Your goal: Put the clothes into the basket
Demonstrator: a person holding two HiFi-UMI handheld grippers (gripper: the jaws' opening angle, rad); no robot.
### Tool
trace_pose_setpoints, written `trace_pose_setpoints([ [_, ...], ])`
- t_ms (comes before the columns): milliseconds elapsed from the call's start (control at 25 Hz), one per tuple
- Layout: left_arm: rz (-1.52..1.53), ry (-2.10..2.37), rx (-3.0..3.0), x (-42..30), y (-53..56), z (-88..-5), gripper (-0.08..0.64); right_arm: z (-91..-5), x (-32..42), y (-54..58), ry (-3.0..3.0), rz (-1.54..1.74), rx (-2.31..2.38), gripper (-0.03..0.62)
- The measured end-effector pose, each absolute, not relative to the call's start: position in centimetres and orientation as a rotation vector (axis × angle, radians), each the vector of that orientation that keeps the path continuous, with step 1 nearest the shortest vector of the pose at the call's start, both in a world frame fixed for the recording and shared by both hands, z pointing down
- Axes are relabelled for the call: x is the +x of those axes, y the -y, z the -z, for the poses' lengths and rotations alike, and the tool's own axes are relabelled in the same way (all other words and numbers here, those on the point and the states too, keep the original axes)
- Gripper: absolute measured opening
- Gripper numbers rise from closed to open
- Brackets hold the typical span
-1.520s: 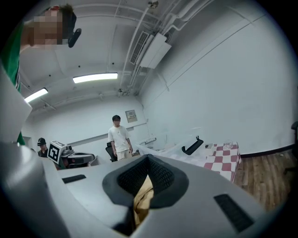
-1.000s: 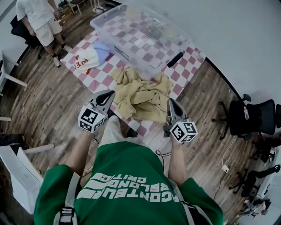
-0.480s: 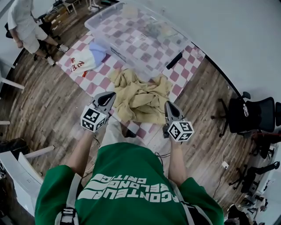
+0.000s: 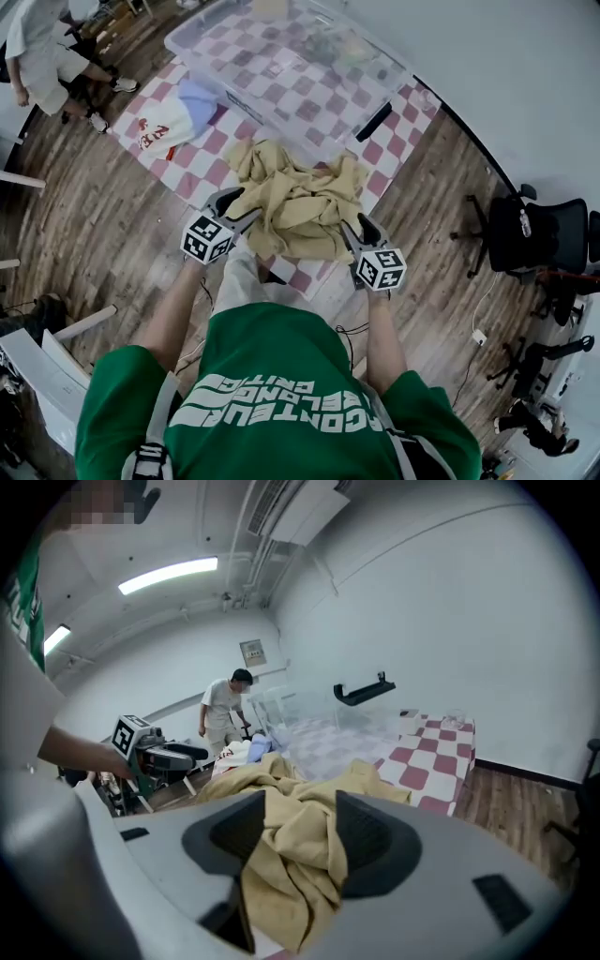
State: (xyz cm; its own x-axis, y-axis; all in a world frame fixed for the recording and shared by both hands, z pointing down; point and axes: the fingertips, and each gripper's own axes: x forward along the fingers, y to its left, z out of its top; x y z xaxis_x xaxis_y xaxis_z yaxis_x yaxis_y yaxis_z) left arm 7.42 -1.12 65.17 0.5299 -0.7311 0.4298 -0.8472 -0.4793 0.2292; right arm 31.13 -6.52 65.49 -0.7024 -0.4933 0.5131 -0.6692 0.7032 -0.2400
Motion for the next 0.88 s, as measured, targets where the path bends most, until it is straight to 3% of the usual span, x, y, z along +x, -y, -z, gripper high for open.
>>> trace_pose_setpoints([
  [120,-0.441,1.203,2.392,8.3,2.3,-67.7,0.345,-68.2,30.8,6.8,2.454,-0.572,0.782,0.326],
  [280,-0.524,1.093,2.402,8.7,4.0,-71.0,0.451,-72.6,30.0,6.9,2.355,-0.515,0.599,0.387],
  [440,-0.564,1.032,2.361,8.2,5.9,-73.6,0.496,-75.7,29.1,7.4,2.294,-0.528,0.516,0.397],
  [880,-0.643,0.805,2.214,9.0,7.8,-80.6,0.525,-83.2,26.7,7.5,2.103,-0.587,0.487,0.397],
])
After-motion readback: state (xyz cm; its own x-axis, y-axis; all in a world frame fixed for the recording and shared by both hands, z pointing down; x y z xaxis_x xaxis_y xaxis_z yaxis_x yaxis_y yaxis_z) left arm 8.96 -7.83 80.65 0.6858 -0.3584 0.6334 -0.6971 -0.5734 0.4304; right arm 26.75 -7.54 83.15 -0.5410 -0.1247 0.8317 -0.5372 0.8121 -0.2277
